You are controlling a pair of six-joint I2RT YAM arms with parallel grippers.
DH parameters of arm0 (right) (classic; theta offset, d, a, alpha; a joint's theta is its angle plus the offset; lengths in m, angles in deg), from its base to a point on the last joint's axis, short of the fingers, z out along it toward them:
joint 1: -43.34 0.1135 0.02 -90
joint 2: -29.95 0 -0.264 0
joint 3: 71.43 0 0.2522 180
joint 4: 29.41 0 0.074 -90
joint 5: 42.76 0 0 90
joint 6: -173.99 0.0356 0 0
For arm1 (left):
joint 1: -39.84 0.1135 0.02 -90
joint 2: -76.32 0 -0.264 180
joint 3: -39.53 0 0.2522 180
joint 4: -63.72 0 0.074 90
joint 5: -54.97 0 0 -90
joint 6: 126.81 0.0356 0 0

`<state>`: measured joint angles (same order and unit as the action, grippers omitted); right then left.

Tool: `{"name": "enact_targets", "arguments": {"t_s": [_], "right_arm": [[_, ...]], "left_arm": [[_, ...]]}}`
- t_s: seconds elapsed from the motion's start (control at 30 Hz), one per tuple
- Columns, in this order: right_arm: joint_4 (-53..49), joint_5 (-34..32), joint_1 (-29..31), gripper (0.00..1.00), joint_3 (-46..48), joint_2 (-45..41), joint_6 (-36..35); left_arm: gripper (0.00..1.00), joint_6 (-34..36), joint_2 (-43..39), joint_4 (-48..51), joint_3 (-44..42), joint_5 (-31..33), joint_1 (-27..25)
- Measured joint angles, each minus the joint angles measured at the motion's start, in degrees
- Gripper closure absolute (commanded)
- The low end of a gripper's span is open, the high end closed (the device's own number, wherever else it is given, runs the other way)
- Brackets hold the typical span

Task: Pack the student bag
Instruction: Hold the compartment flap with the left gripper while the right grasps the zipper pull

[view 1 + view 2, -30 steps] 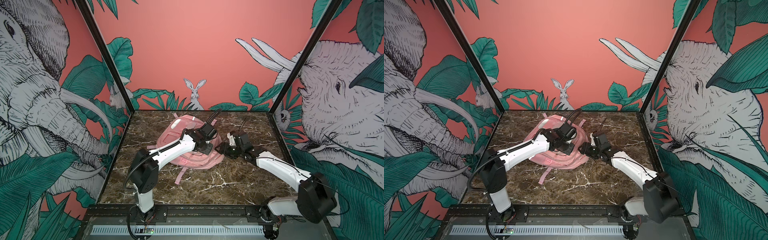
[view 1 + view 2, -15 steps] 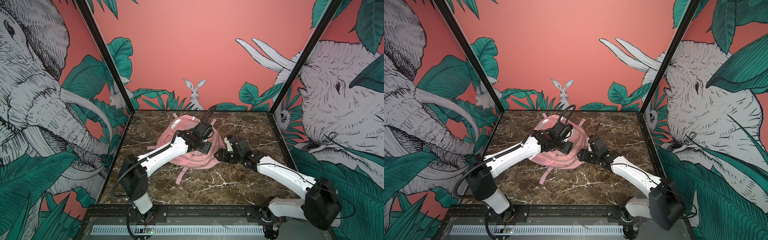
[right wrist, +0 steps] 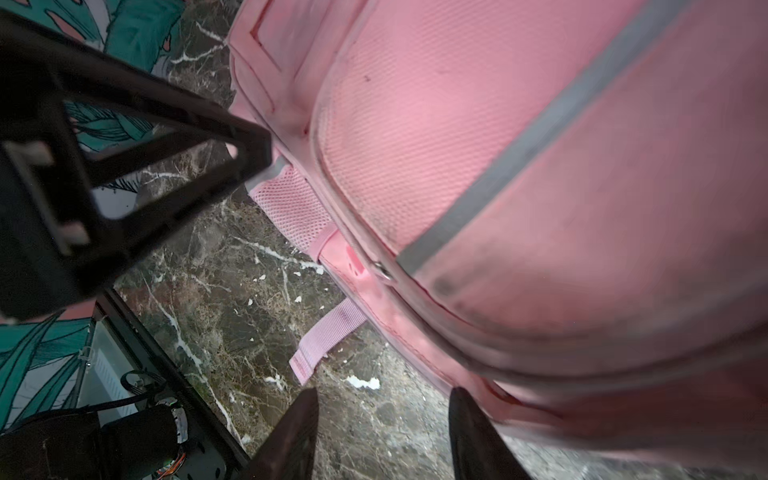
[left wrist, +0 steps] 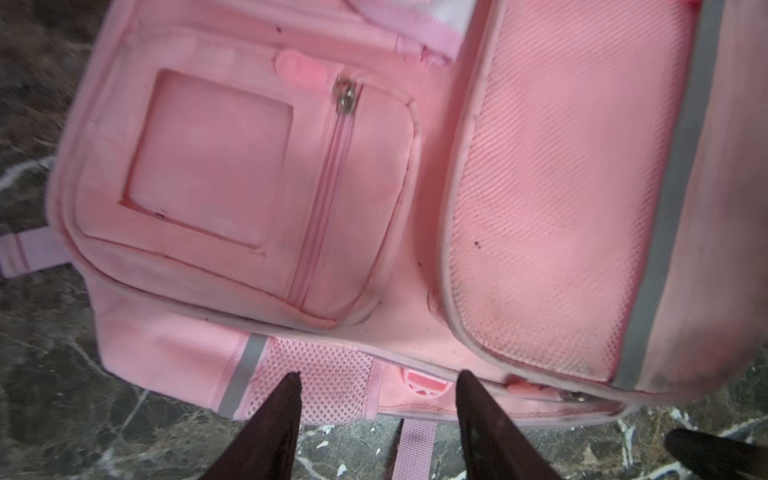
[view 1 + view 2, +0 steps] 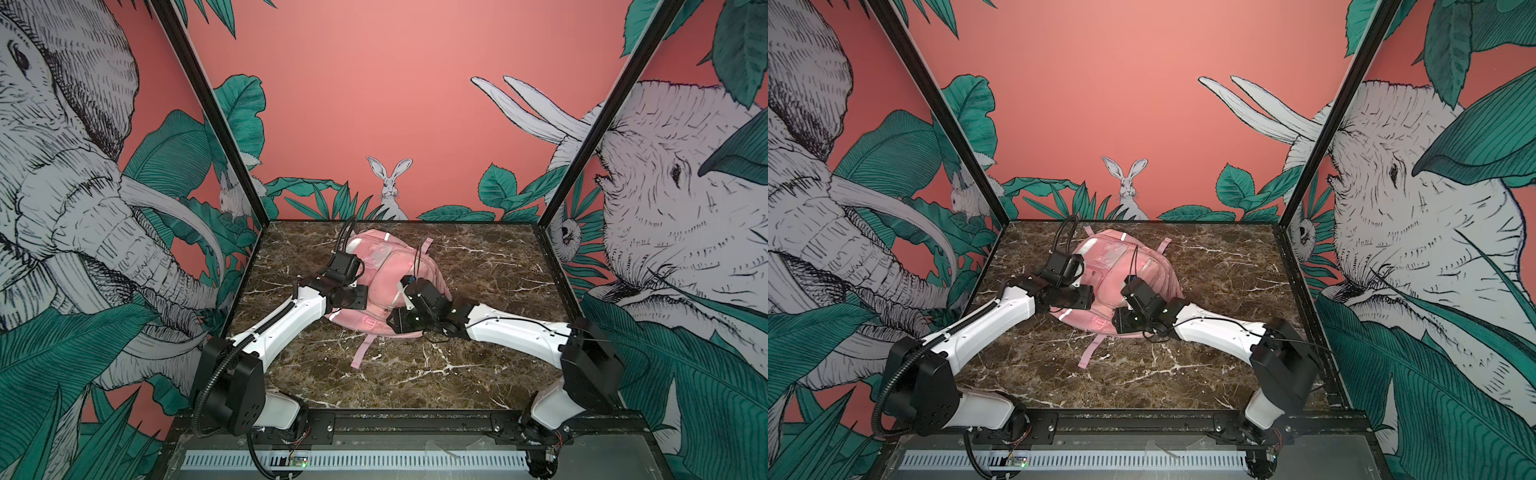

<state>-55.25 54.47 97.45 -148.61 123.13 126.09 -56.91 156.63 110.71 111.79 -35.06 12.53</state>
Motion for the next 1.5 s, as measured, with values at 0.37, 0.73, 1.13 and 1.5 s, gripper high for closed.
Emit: {"name": "enact_targets", "arguments": {"t_s": [0.37,0.73,1.13,1.5], "right_arm": [[-1.4,-7.3,2.6,0.56,-9.0,10.8,1.4],[-1.1,-17.2,4.9,0.69,-9.7,13.8,2.1],[4.2,-27.1,5.4,0.89,-8.2,15.5,3.3],[6.4,-26.6,5.4,1.00,-2.8,11.1,2.0]], "left_arm": [[0.39,-3.7,0.0,-12.5,-4.6,-11.5,2.7],[0.39,-6.6,4.3,-21.9,-6.2,-20.1,4.3],[0.43,-7.3,7.9,-25.9,-6.2,-24.5,4.7],[0.69,-8.2,8.9,-26.0,-6.2,-25.3,5.0]]}}
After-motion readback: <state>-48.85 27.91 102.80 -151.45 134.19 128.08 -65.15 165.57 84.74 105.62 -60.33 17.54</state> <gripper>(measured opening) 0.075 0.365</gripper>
